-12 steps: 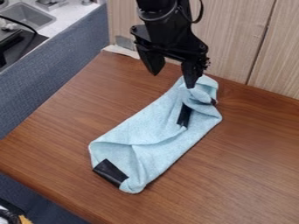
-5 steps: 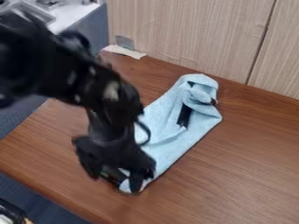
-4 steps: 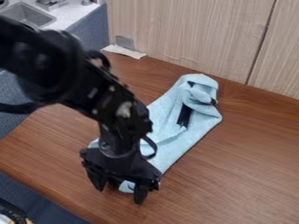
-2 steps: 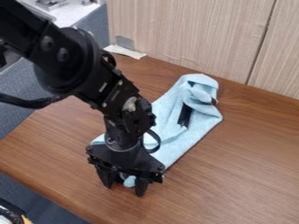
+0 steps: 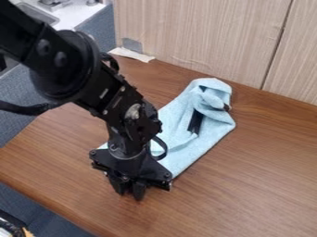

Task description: Fold the cloth from the bottom to the top

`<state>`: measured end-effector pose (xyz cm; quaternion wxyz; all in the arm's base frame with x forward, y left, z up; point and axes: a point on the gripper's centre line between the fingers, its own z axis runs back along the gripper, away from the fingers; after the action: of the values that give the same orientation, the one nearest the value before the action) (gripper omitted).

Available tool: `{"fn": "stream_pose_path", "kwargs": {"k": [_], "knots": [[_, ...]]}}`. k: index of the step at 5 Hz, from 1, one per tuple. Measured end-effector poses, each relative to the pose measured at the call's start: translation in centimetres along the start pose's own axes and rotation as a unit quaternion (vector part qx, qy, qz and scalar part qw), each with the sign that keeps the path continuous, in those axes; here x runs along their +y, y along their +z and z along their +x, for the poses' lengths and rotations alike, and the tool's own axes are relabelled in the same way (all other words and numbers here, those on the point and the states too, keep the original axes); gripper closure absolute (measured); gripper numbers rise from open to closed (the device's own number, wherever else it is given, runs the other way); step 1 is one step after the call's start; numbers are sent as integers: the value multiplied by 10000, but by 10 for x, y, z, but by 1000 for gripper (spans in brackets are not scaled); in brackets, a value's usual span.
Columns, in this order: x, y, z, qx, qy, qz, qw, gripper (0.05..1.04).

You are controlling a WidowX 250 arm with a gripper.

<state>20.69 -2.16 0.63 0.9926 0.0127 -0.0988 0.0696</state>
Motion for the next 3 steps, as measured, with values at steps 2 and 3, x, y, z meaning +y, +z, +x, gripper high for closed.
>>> {"fn": "stream_pose_path", "kwargs": {"k": [2, 3], "knots": [[-3, 30, 1, -168, -315, -192, 9992, 992], [-4, 60, 17, -507, -368, -233, 9978, 1008]]}}
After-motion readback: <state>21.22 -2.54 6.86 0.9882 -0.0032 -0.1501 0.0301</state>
